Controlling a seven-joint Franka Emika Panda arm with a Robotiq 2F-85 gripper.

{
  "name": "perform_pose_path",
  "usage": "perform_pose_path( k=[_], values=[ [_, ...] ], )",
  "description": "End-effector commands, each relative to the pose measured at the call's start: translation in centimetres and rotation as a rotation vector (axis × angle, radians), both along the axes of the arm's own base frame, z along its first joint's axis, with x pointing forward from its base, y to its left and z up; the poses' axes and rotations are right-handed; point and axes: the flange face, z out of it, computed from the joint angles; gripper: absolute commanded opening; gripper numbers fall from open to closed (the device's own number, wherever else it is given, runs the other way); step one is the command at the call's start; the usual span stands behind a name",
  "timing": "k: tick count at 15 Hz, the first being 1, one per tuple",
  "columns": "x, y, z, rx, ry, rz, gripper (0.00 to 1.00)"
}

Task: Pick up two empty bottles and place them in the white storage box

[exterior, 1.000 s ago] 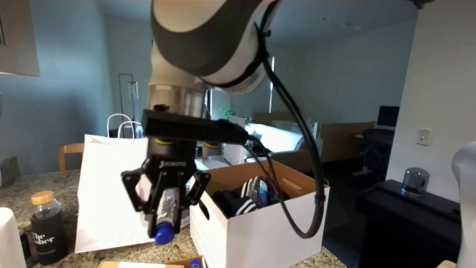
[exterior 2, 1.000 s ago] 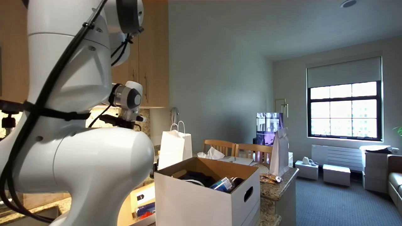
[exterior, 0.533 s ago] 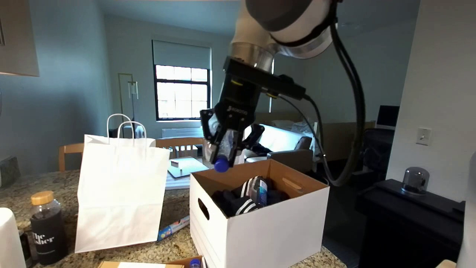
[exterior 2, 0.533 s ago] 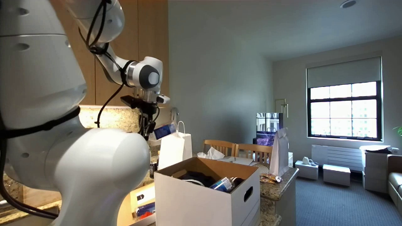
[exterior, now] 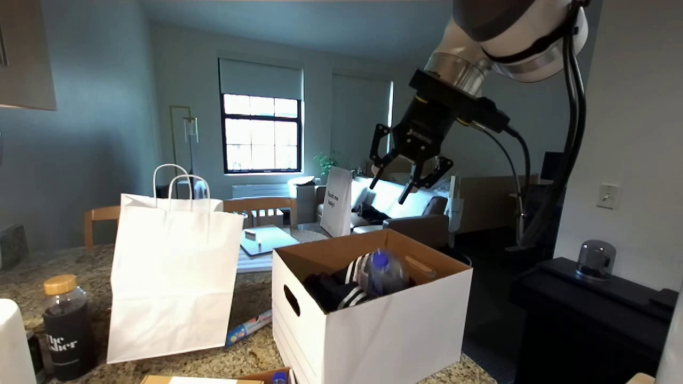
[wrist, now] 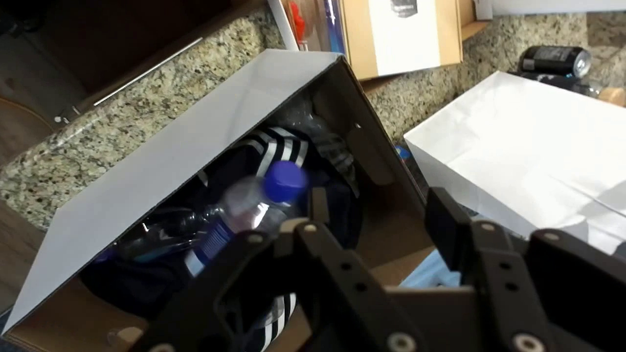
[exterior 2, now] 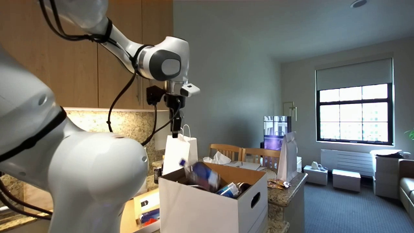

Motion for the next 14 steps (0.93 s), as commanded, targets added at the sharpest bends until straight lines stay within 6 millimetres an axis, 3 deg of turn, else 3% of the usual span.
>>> perform_pose_path(
  k=[1, 4, 8, 12, 14],
  values=[
    [-0.6, 1.1, -0.8, 0.054, -0.046, -0.120, 0.85],
    [-1.0, 3.0, -1.4, 0.069, -0.081, -0.150, 1.00],
    [-3.1, 6.4, -2.4, 0.041, -0.073, -0.044, 1.00],
    [-5.7, 10.3, -3.4, -0.081, 0.102, 0.142, 1.00],
    [-6.6, 11.4, -2.8, -0.149, 0.180, 0.216, 1.00]
  ],
)
